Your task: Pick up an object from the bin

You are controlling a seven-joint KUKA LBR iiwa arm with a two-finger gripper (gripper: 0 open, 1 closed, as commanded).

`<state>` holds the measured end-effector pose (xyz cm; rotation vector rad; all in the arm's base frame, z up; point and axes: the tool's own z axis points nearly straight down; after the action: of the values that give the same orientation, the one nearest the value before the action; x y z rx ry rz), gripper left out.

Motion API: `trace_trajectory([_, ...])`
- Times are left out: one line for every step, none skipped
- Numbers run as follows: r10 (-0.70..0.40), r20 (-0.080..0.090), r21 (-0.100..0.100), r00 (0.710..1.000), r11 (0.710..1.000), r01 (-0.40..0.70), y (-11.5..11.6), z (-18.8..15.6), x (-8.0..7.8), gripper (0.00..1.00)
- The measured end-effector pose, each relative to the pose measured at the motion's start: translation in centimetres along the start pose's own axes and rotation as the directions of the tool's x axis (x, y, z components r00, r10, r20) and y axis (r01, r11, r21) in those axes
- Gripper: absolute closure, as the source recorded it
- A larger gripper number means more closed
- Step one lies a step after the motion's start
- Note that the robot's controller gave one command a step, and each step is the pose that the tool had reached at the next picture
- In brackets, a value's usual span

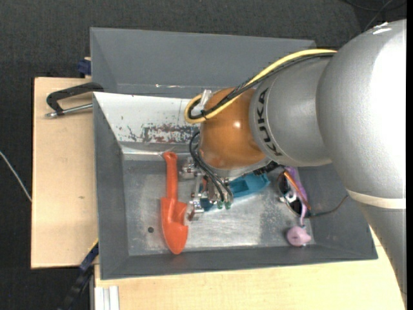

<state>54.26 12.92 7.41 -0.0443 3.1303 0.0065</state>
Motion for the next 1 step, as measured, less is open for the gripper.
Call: trace_trajectory([-0.001, -0.003, 0.001, 1.000, 1.000, 0.001, -0.01, -0.30, -0.04, 1.00])
